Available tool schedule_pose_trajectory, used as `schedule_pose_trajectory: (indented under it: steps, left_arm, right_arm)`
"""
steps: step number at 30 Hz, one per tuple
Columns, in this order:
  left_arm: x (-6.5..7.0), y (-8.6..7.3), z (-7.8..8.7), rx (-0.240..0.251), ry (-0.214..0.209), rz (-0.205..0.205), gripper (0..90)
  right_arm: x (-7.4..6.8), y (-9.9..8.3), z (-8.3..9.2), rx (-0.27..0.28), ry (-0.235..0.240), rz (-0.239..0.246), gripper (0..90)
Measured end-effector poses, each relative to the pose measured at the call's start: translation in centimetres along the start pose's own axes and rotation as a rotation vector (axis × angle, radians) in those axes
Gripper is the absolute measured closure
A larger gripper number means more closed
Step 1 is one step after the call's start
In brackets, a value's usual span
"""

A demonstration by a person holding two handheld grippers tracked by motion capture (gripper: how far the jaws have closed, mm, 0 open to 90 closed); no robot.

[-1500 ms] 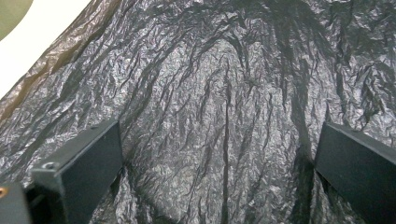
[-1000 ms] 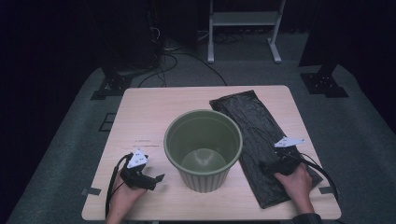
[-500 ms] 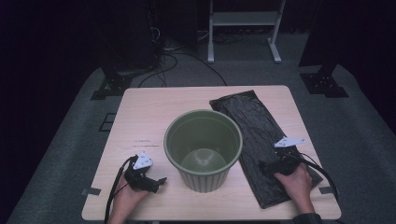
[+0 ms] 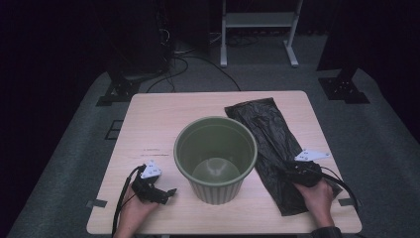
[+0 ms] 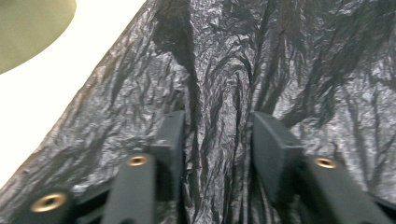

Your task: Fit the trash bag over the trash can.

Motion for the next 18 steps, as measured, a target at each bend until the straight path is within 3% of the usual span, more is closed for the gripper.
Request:
schedule_pose_trajectory:
  steps: [3,7,18]
  left_arm:
    - [0.0,0.0,0.0,0.0,0.0,0.0,0.0]
    - [0.0,0.0,0.0,0.0,0.0,0.0,0.0]
    - [0.0,0.0,0.0,0.0,-0.001,-0.001,0.0]
  right_arm:
    - [-0.3,-0.1,0.2,0.0,0.011,0.005,75.8]
    - [-0.6,-0.1,0.3,-0.005,0.035,0.002,87.9]
    - [-1.1,-0.3,0.7,-0.017,0.065,-0.007,89.3]
Point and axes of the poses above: each handheld gripper's, and its own axes: z roughly backward along the jaws, y roughly out of its top, x roughly to its right, the point moved 7 cm from there along -z, roughly forward along the jaws, and after that the axes turned 6 degrees about z, right-handed, at the moved point
